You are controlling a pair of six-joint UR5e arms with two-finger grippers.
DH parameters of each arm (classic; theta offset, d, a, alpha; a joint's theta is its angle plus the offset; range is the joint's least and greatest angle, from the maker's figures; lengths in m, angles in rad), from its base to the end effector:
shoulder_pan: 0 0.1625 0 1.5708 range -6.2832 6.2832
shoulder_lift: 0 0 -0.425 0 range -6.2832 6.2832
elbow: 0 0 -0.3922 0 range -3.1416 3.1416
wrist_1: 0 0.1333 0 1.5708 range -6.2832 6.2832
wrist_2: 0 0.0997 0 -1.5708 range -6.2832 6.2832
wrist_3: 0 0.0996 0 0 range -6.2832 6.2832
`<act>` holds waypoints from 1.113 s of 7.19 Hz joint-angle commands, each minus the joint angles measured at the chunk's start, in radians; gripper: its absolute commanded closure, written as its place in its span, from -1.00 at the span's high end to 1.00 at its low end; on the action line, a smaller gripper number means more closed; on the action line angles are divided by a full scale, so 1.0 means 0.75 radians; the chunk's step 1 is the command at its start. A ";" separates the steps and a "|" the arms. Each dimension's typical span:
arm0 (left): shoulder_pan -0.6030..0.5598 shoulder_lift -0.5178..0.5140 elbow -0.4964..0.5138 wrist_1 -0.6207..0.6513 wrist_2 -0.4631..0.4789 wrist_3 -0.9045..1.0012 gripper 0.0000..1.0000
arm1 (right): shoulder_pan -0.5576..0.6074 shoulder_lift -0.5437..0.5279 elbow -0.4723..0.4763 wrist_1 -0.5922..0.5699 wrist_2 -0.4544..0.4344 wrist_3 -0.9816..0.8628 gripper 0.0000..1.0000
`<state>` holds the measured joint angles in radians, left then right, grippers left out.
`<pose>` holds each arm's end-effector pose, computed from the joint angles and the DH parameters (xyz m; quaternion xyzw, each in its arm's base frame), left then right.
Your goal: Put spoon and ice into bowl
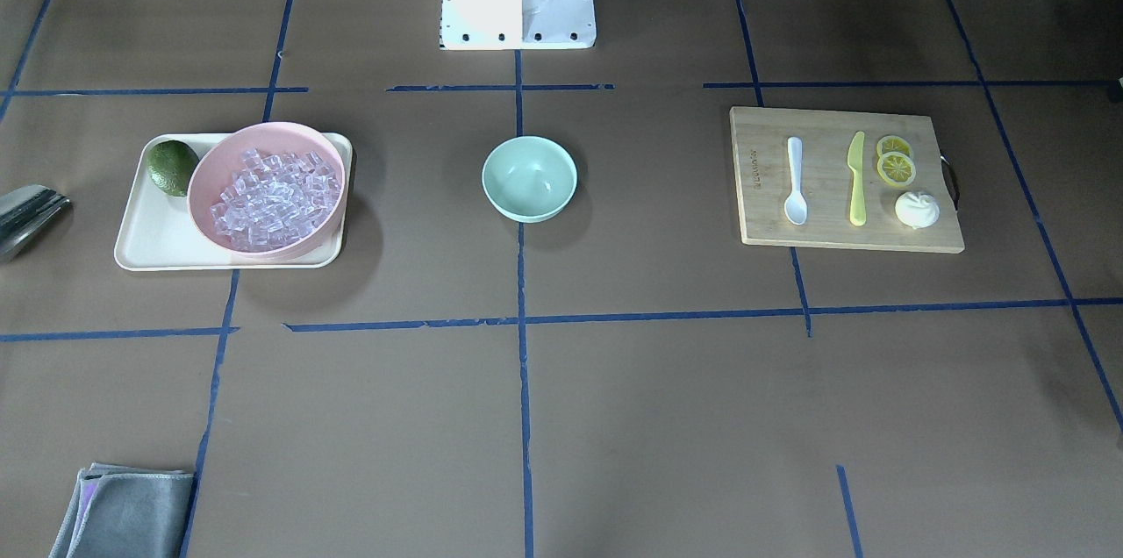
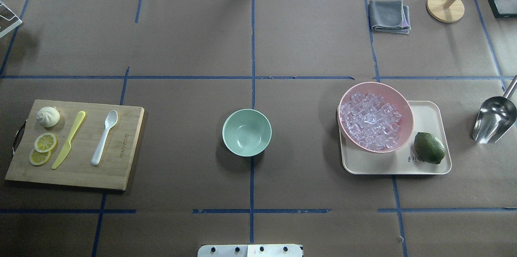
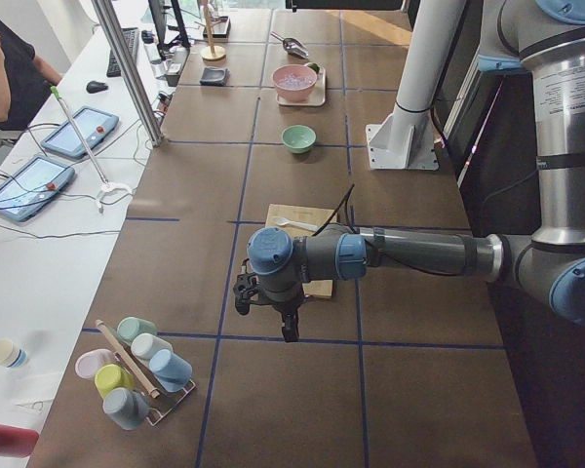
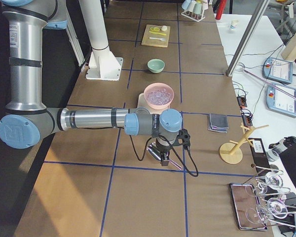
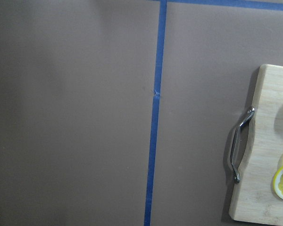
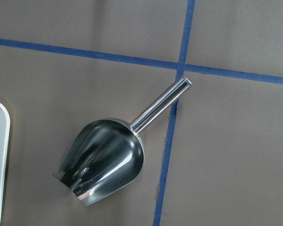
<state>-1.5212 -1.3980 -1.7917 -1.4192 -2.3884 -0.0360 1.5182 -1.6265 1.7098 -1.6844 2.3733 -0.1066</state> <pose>-0.0402 -0.4133 0.6404 -0.0644 0.3946 -0.0143 0.9165 0.0372 -0.4673 0.6264 -0.0034 -0.3908 -0.0673 0.9180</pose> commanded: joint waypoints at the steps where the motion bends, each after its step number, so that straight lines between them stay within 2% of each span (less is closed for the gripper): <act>1: -0.013 0.015 0.000 -0.036 0.004 0.064 1.00 | 0.015 0.021 0.009 -0.059 0.010 -0.001 0.99; 2: -0.017 -0.005 0.034 -0.018 0.004 0.079 1.00 | 0.015 0.021 0.009 -0.059 0.008 -0.001 0.99; 3: -0.017 -0.001 0.010 -0.020 0.004 0.081 1.00 | 0.015 0.019 0.009 -0.055 0.010 -0.003 0.99; 4: -0.017 -0.005 0.006 -0.026 0.034 0.085 1.00 | 0.015 0.015 0.015 -0.053 0.014 -0.003 0.99; 5: -0.017 0.003 -0.022 -0.032 0.116 0.079 1.00 | 0.015 0.009 0.019 -0.047 0.014 -0.005 0.99; 8: -0.017 0.015 -0.037 -0.044 0.117 0.097 1.00 | 0.015 -0.005 0.023 -0.041 0.036 -0.005 0.99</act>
<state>-1.5339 -1.3883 -1.8178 -1.4418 -2.3036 0.0267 1.5294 -1.6266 1.7266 -1.7161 2.3888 -0.1104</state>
